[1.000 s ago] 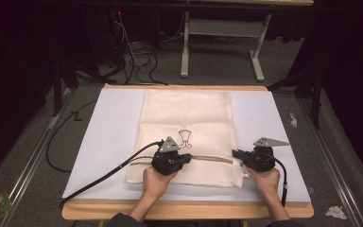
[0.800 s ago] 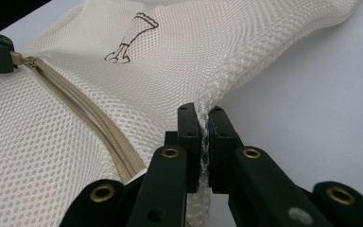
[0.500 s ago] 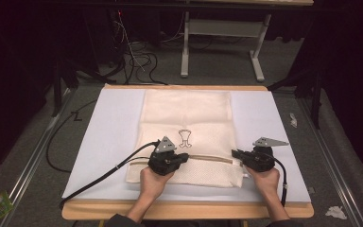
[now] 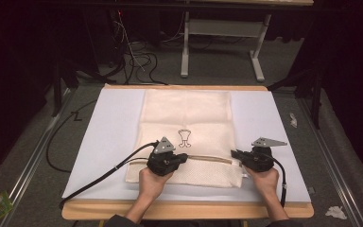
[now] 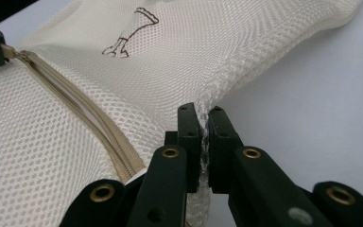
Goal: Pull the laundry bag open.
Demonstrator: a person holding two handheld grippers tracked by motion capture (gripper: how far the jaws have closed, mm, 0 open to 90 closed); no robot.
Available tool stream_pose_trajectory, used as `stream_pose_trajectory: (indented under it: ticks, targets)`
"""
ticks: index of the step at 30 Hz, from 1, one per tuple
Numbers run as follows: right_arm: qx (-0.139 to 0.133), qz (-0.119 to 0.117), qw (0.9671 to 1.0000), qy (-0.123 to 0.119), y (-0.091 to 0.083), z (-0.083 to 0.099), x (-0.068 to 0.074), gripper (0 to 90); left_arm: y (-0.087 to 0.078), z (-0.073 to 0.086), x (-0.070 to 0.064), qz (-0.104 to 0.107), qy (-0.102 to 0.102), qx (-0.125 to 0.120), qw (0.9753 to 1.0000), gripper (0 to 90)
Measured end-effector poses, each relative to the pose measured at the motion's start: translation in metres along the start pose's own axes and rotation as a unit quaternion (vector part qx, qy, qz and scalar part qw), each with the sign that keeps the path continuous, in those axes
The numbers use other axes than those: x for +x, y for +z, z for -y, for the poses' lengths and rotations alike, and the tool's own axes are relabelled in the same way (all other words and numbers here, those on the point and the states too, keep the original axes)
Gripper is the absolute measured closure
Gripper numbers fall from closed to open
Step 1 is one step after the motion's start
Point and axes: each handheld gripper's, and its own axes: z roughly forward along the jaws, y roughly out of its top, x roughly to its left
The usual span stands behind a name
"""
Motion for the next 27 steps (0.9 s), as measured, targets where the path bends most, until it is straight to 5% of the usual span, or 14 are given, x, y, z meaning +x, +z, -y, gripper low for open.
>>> stream_pose_trajectory:
  ticks: [27]
  targets:
    - [0.0,0.005,1.0,0.0,0.0,-0.001,-0.001,87.5,-0.023,0.006,0.012,-0.011,-0.015,-0.017,0.9997,87.1]
